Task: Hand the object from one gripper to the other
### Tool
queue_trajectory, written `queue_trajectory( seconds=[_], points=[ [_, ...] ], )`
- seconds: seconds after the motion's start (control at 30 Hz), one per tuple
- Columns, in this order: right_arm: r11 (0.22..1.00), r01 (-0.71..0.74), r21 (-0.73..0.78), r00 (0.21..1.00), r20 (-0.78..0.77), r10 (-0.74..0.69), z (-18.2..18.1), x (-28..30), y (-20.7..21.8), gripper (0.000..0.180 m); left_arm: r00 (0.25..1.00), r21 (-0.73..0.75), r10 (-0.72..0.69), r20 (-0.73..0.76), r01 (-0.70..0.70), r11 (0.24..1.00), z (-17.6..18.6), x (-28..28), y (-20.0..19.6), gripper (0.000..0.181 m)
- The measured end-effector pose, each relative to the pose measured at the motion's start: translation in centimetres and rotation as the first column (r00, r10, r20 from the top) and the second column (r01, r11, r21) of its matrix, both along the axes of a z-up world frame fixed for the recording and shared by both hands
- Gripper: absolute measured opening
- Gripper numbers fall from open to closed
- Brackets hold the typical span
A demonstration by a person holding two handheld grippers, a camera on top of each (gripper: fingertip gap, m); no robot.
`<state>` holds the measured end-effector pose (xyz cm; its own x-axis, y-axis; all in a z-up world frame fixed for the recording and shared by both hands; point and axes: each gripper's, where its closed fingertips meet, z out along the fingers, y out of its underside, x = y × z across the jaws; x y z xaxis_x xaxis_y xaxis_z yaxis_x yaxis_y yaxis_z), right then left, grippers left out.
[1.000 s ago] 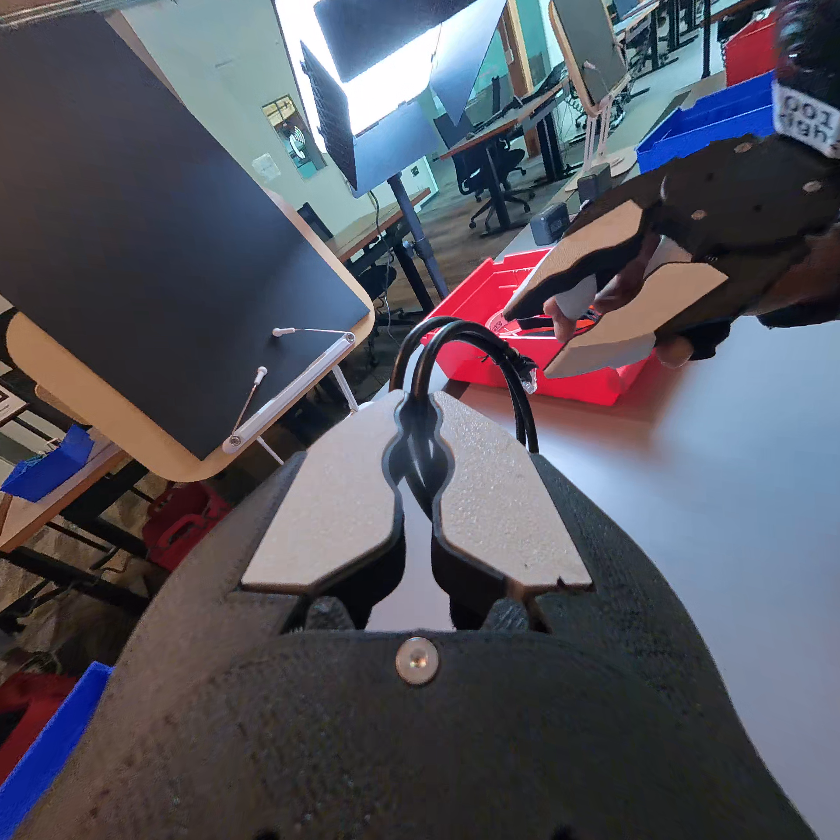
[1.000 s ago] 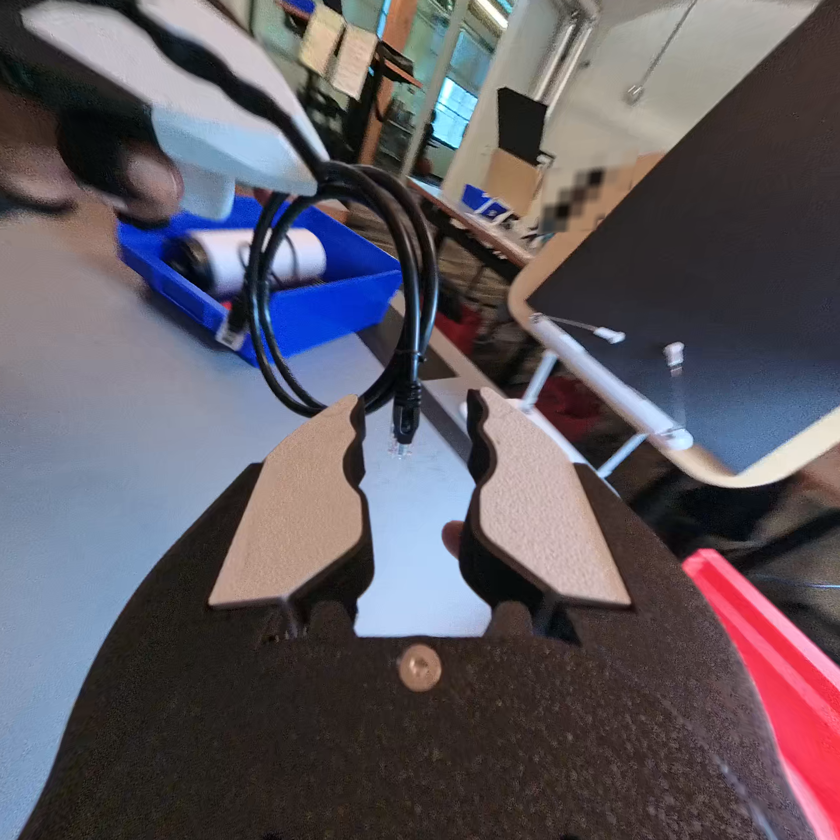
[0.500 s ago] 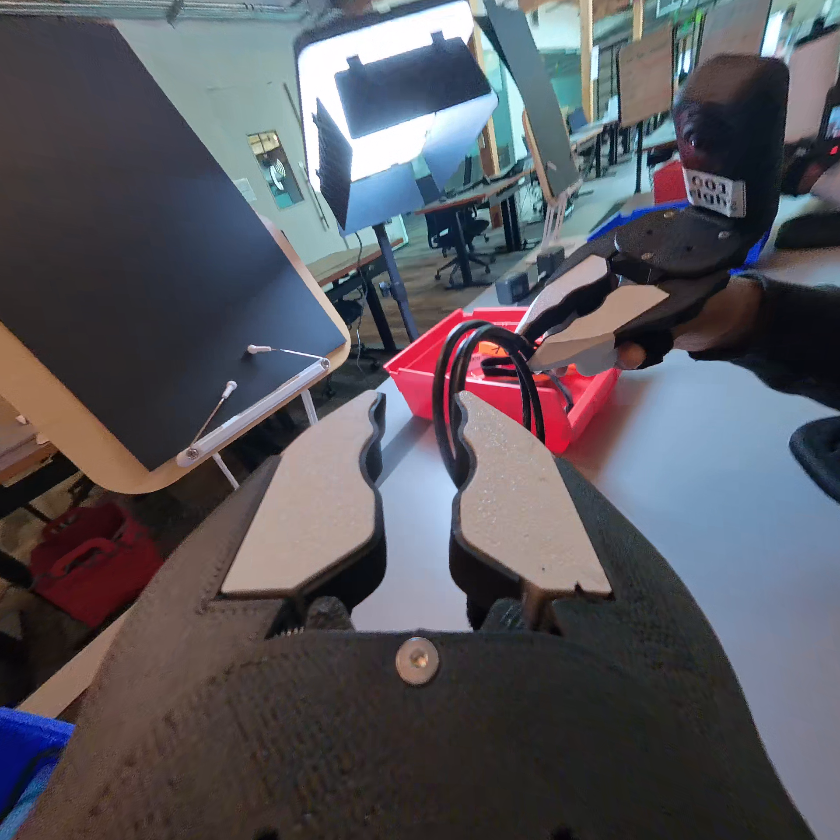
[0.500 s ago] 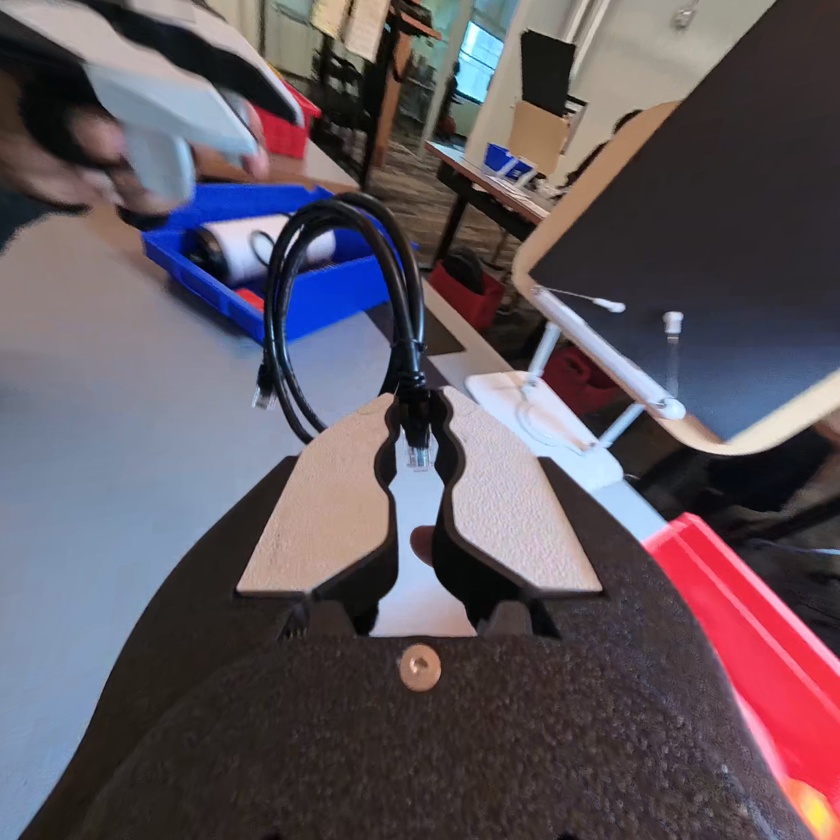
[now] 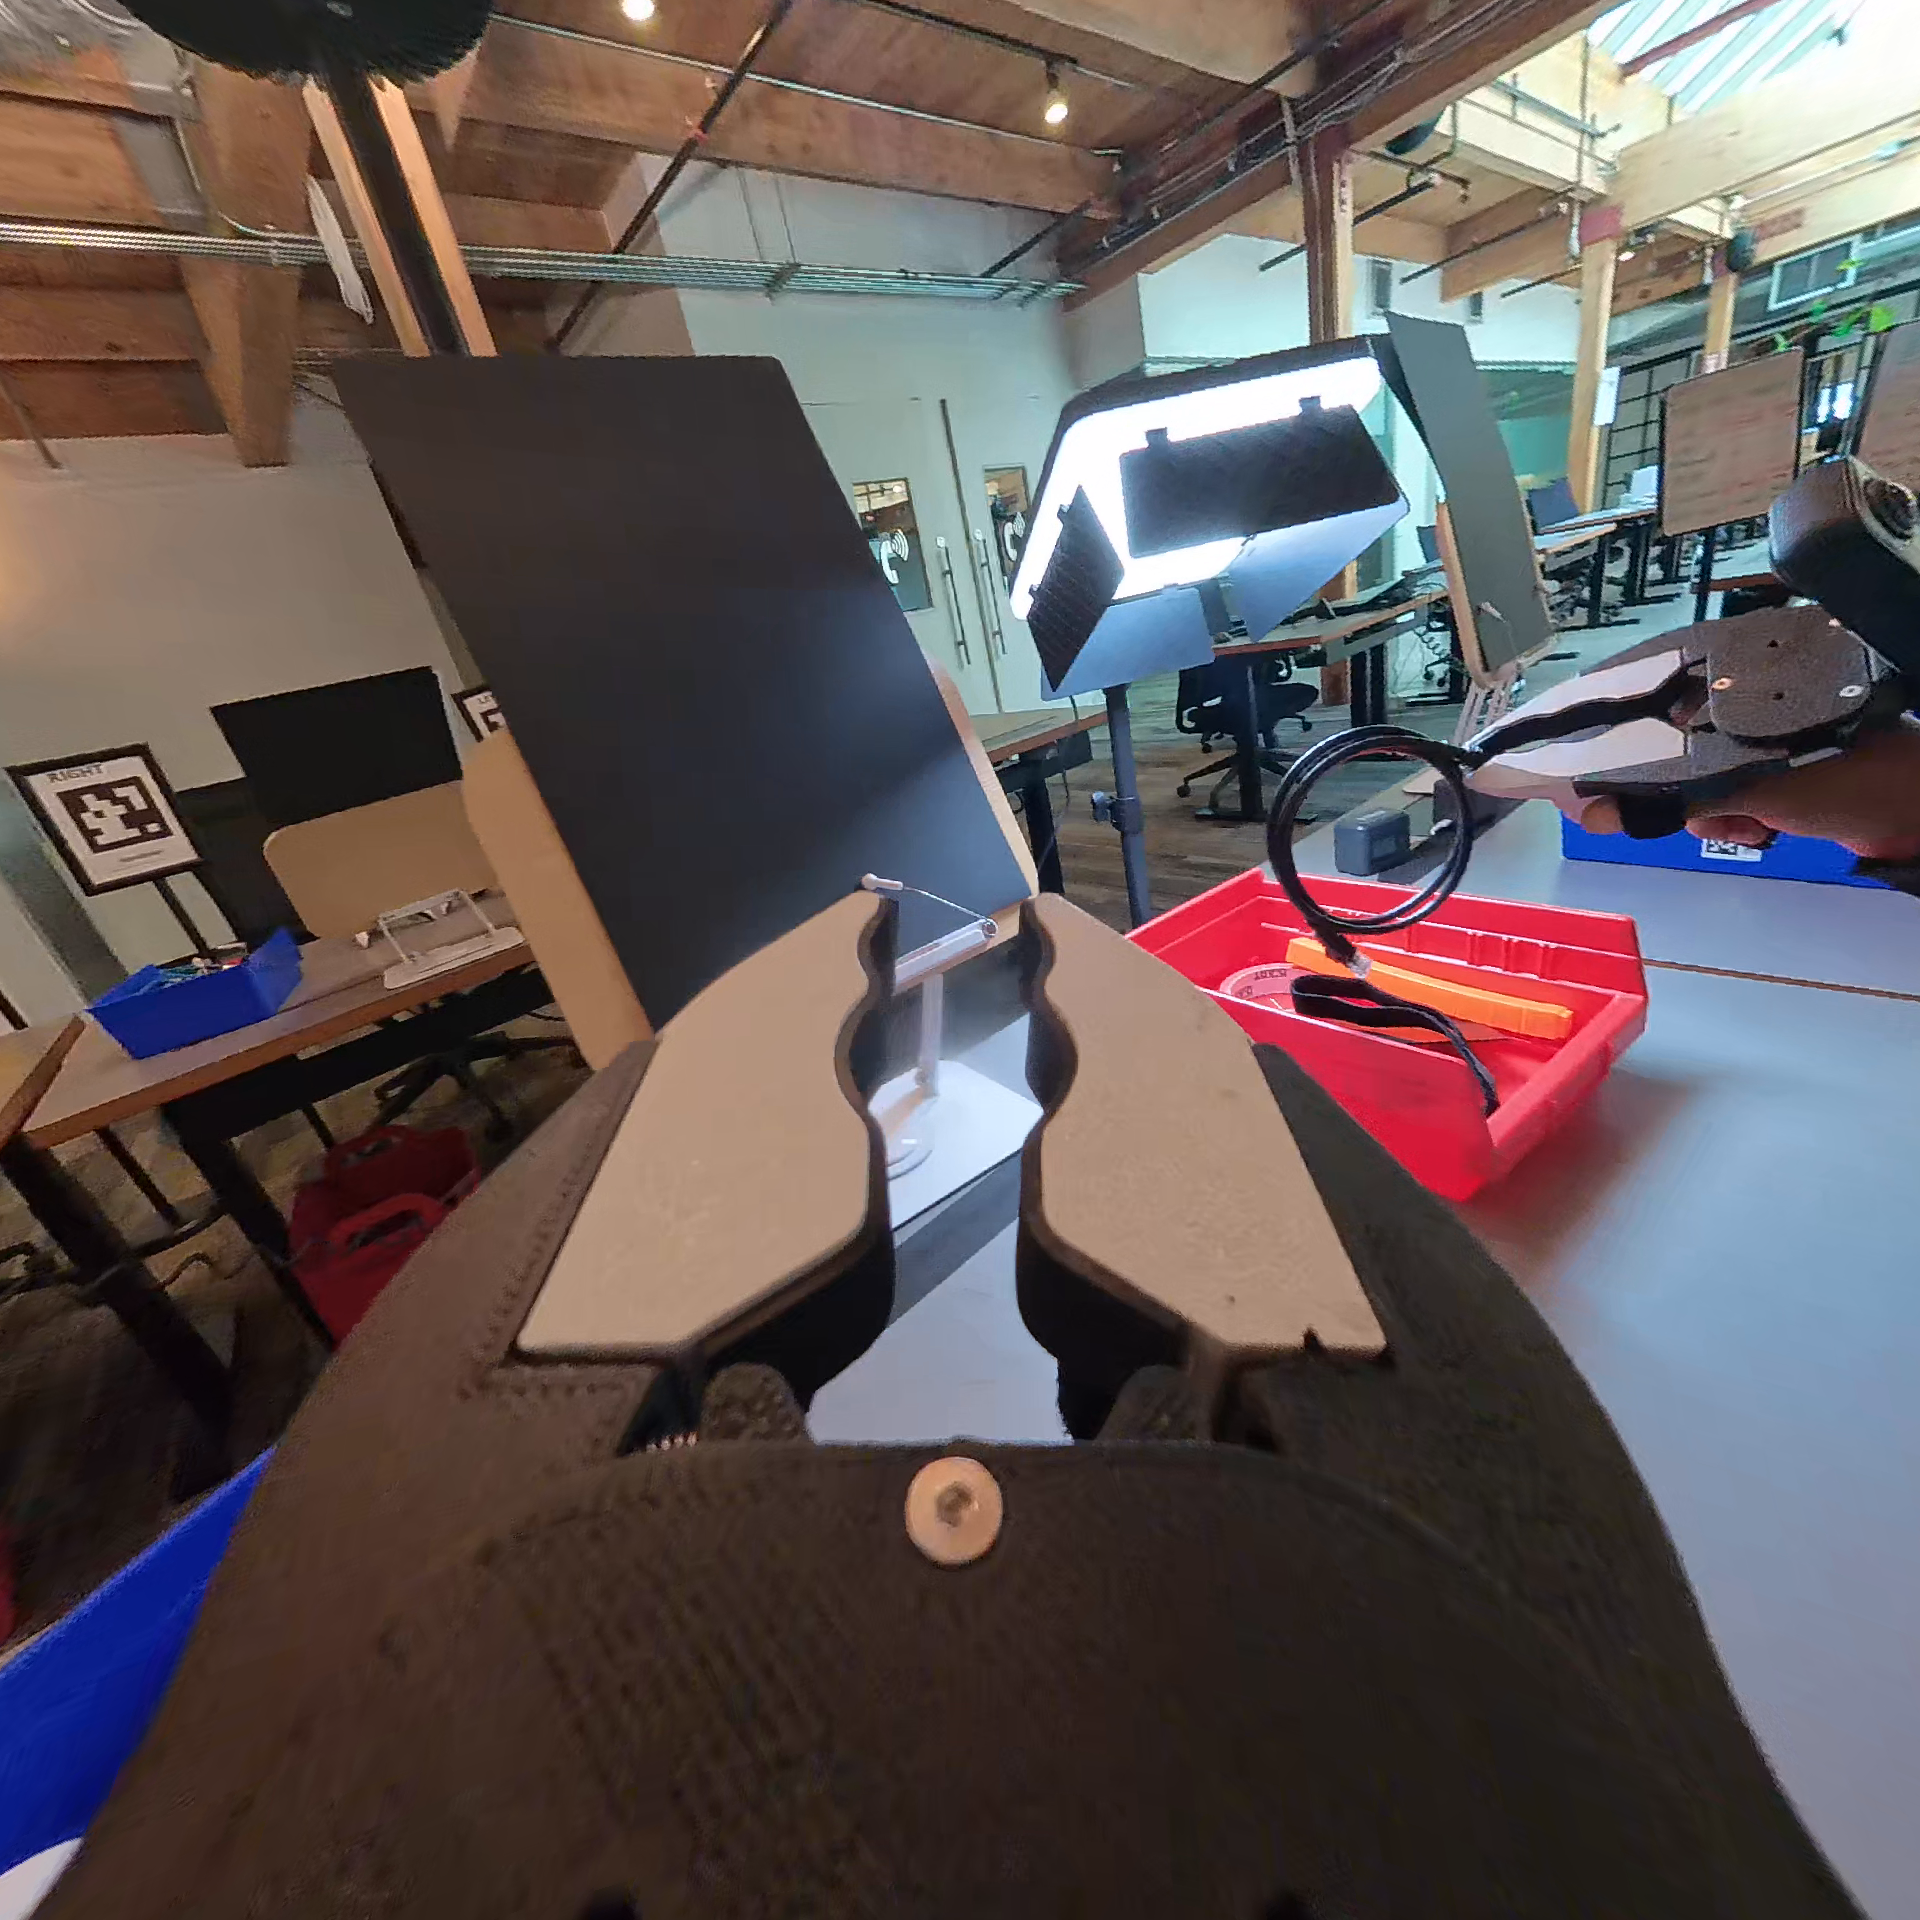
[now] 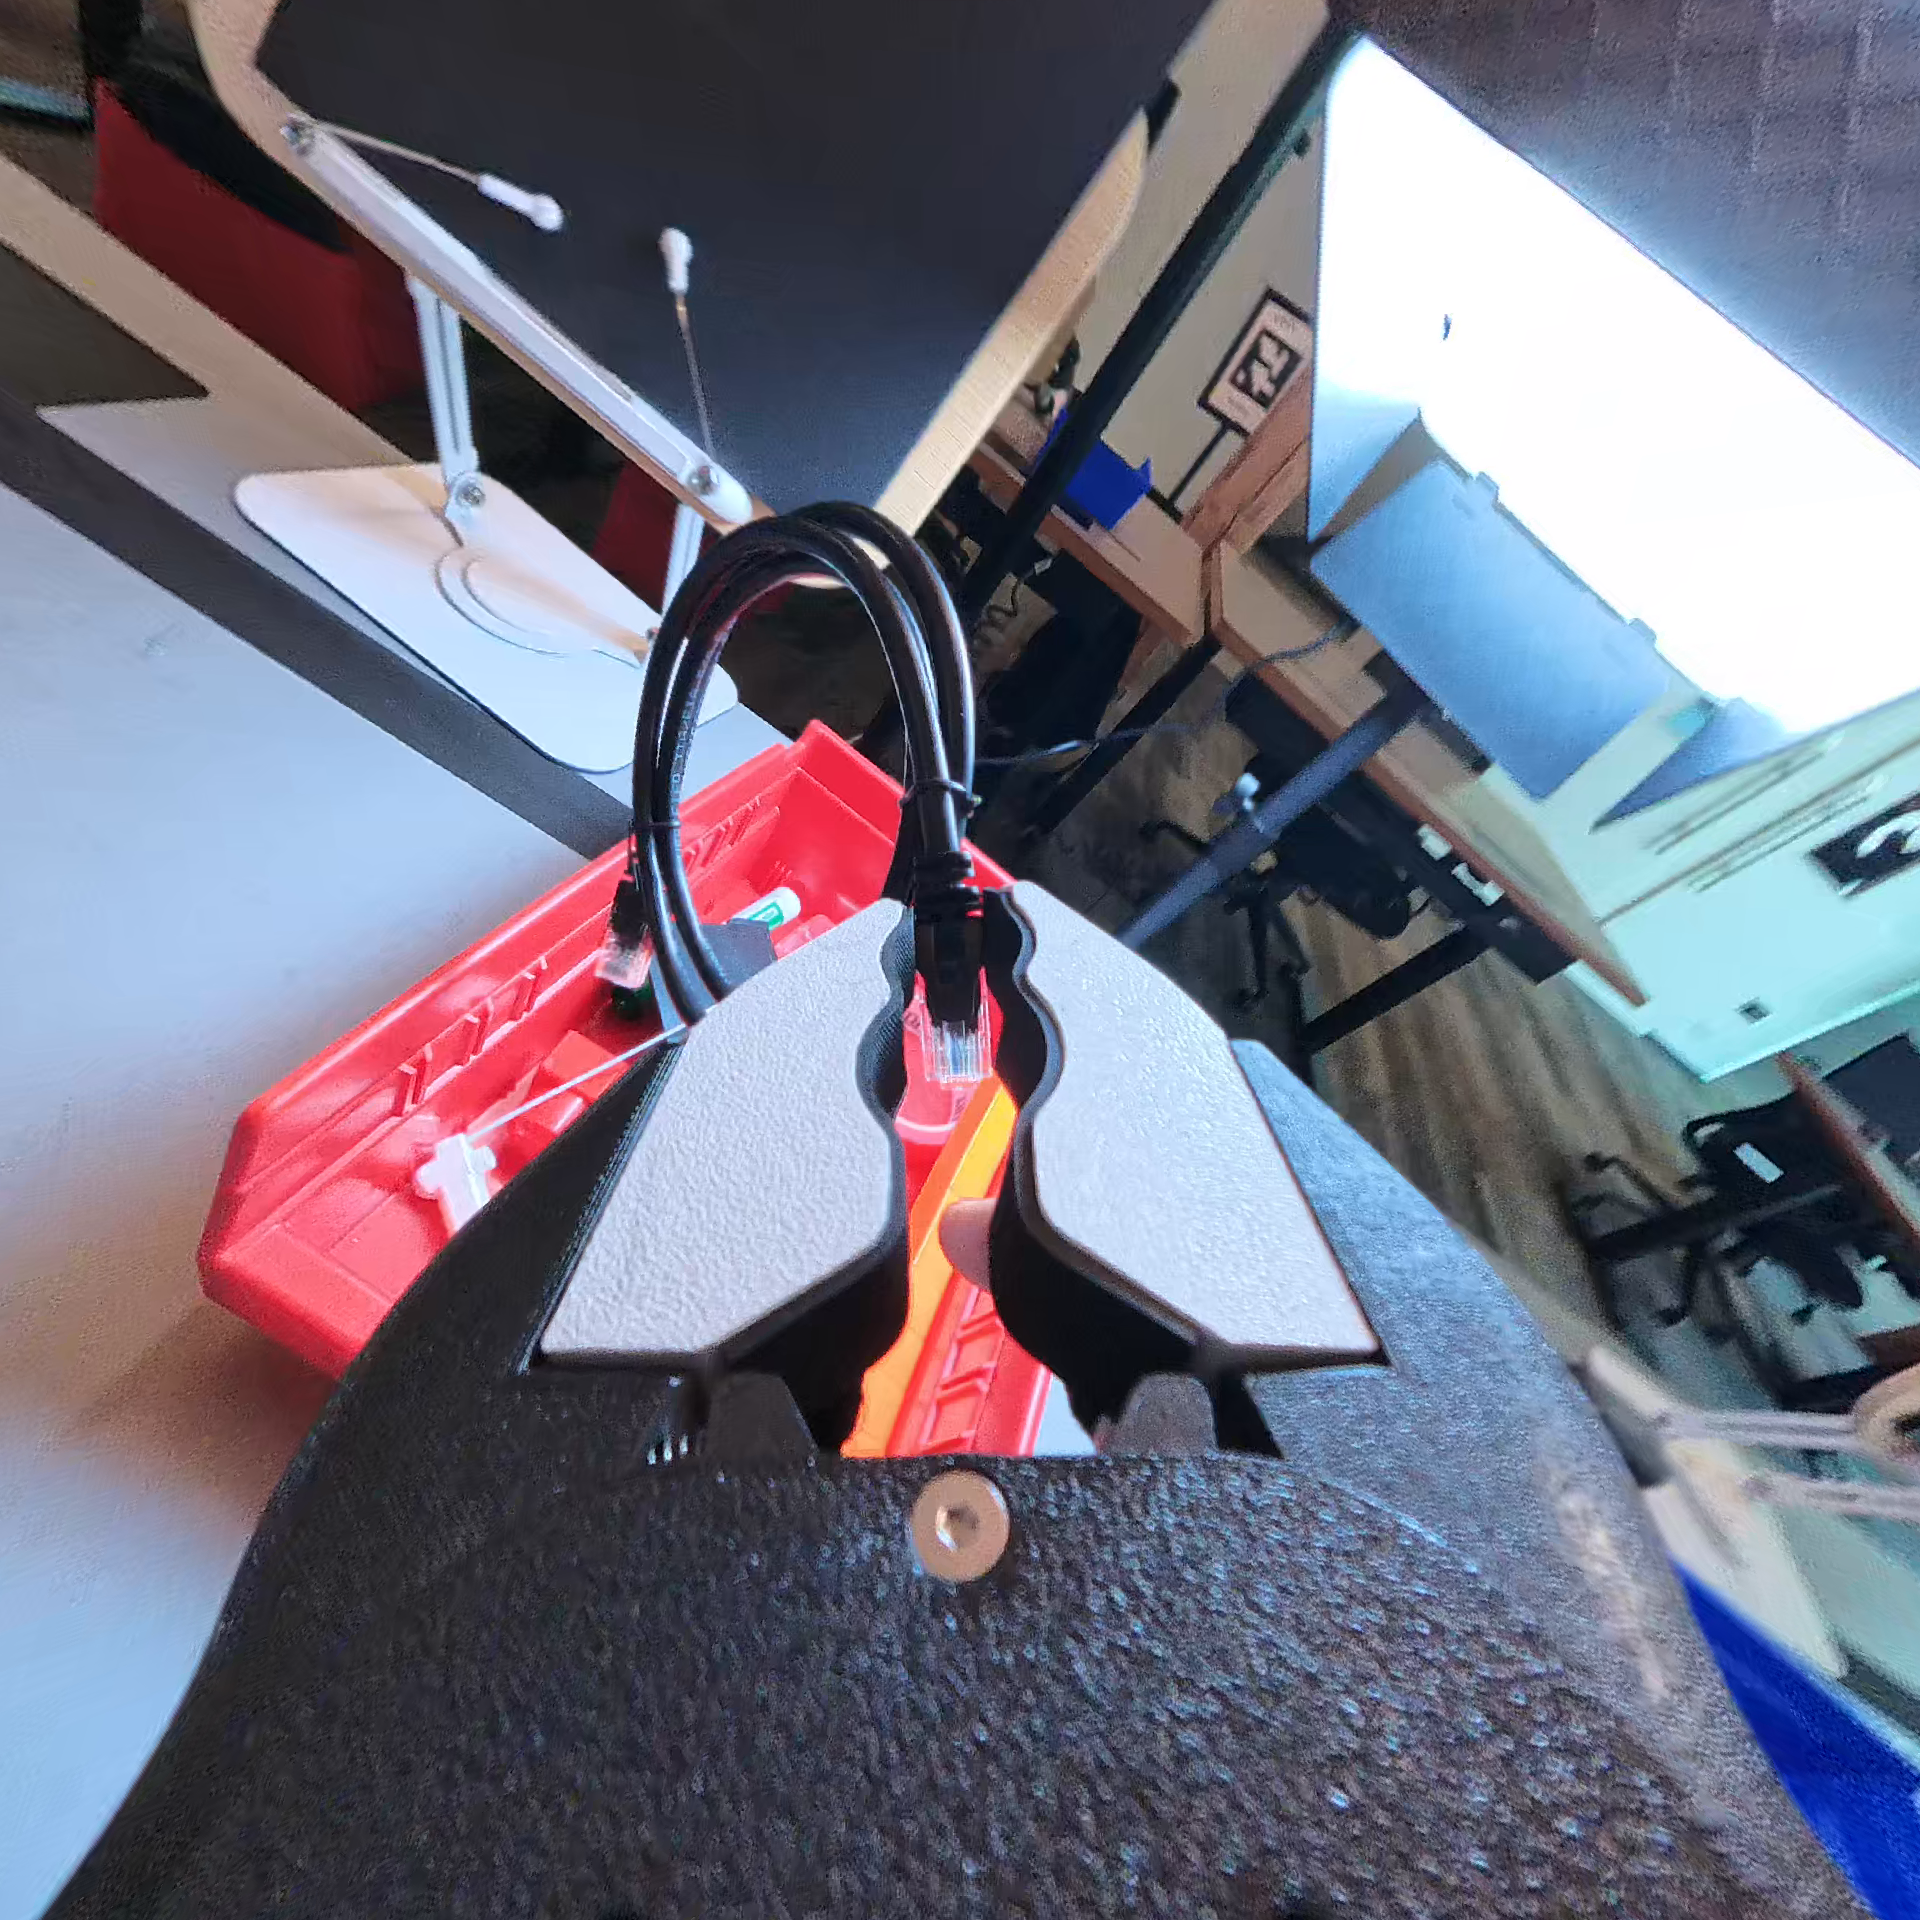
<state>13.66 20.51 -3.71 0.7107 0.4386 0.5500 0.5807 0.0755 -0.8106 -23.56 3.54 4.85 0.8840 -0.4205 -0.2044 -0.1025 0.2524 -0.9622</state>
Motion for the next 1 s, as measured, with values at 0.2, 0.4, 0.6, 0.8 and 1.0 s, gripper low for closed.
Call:
queue_trajectory(
  seconds=[0.2,0.4,0.6,0.8,1.0],
  points=[
    [0.957,0.054,-0.285,0.986,-0.136,-0.096,-4.4,3.0,2.0,0.013,0.999,0.009,0.024,0.022,-0.024,1.000,0.6,-1.2,-0.4,0.021],
    [0.848,0.073,-0.526,0.976,-0.135,-0.168,-10.5,4.8,3.2,0.013,0.999,0.002,0.043,0.011,-0.043,0.999,0.5,-1.6,-0.3,0.020],
    [0.938,0.145,-0.316,0.977,-0.104,-0.186,-7.2,5.1,4.0,0.032,0.998,-0.012,0.056,0.015,-0.056,0.998,0.3,-2.3,-0.1,0.021],
    [0.983,0.054,-0.177,0.972,-0.214,-0.092,-2.7,3.8,2.7,0.033,0.997,-0.040,0.077,0.026,-0.076,0.996,-0.3,-3.4,0.4,0.021],
    [0.997,-0.001,-0.073,0.971,-0.240,-0.017,0.3,2.8,1.1,0.029,0.992,-0.084,0.124,0.026,-0.122,0.989,-1.1,-5.2,0.9,0.022]
  ],
)
